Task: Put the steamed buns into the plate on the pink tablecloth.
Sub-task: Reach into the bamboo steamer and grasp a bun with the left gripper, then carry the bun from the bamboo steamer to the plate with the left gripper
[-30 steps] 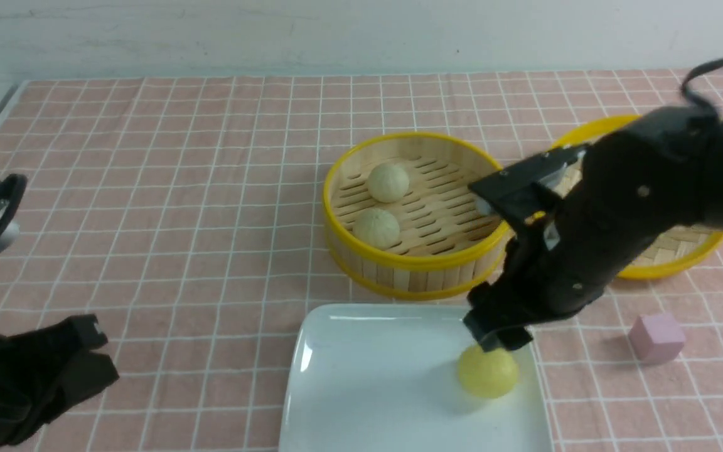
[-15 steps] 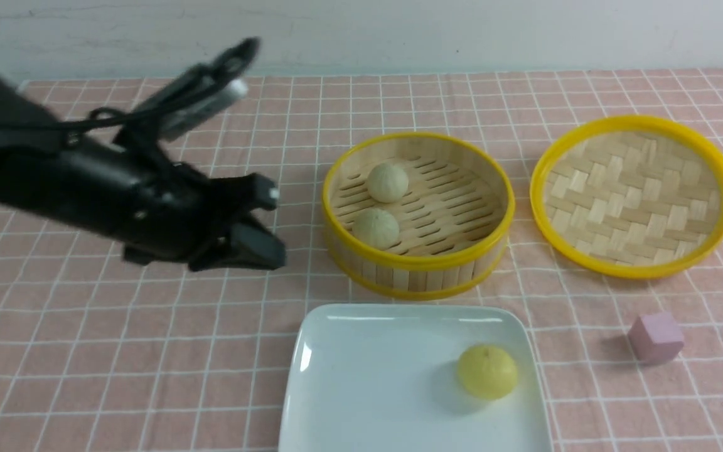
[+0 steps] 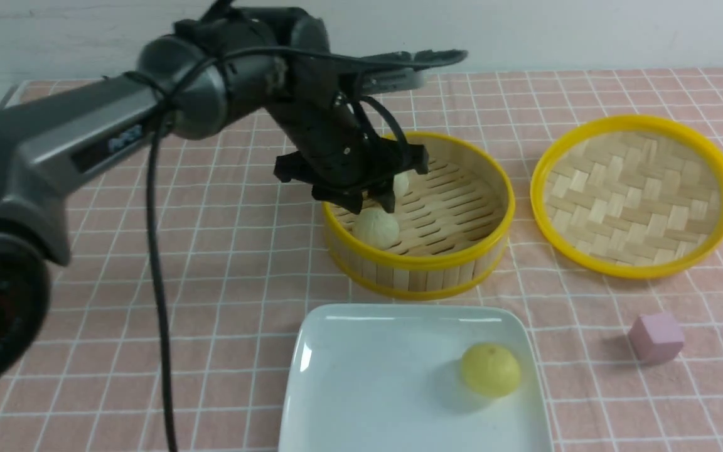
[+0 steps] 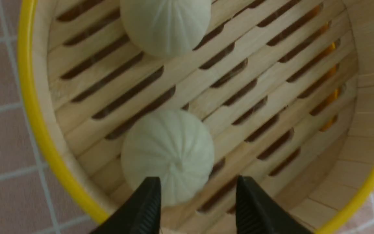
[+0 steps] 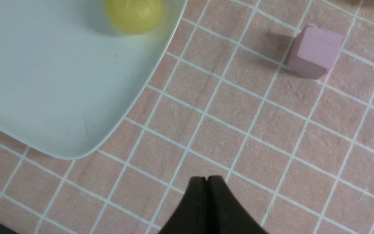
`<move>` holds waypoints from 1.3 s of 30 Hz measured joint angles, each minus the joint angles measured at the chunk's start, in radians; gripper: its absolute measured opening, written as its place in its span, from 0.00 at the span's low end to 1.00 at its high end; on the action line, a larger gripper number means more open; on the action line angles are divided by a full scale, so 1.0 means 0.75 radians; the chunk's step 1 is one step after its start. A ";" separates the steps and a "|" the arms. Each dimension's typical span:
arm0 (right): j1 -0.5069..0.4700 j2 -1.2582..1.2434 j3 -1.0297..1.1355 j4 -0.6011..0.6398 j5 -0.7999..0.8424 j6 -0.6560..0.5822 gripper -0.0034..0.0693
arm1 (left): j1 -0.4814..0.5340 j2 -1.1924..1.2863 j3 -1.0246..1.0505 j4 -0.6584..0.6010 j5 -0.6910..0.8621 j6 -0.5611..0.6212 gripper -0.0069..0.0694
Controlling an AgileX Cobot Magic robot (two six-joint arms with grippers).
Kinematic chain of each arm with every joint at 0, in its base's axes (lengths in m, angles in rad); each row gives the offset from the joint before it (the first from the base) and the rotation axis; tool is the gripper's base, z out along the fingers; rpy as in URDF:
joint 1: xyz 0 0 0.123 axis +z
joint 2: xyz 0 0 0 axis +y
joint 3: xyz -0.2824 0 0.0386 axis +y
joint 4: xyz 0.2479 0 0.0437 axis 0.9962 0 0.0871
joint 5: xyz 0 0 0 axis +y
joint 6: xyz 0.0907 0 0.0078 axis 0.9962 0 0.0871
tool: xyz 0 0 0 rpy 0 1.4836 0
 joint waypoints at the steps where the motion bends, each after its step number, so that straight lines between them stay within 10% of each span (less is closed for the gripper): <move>1: 0.000 0.000 0.000 0.000 -0.009 0.000 0.04 | -0.011 0.032 -0.028 0.041 0.000 0.000 0.55; 9: 0.000 0.000 0.000 0.001 -0.043 0.000 0.05 | -0.020 0.170 -0.124 0.144 0.036 -0.098 0.14; 24: 0.000 0.000 0.003 0.002 -0.046 0.000 0.06 | -0.180 -0.376 0.138 0.097 0.481 -0.083 0.12; 34: 0.000 0.000 0.003 0.002 -0.043 0.000 0.08 | -0.286 -0.248 0.517 0.087 0.124 -0.291 0.32; 39: 0.000 0.000 0.003 -0.022 -0.042 0.000 0.08 | -0.285 -0.249 0.474 0.092 0.145 -0.372 0.58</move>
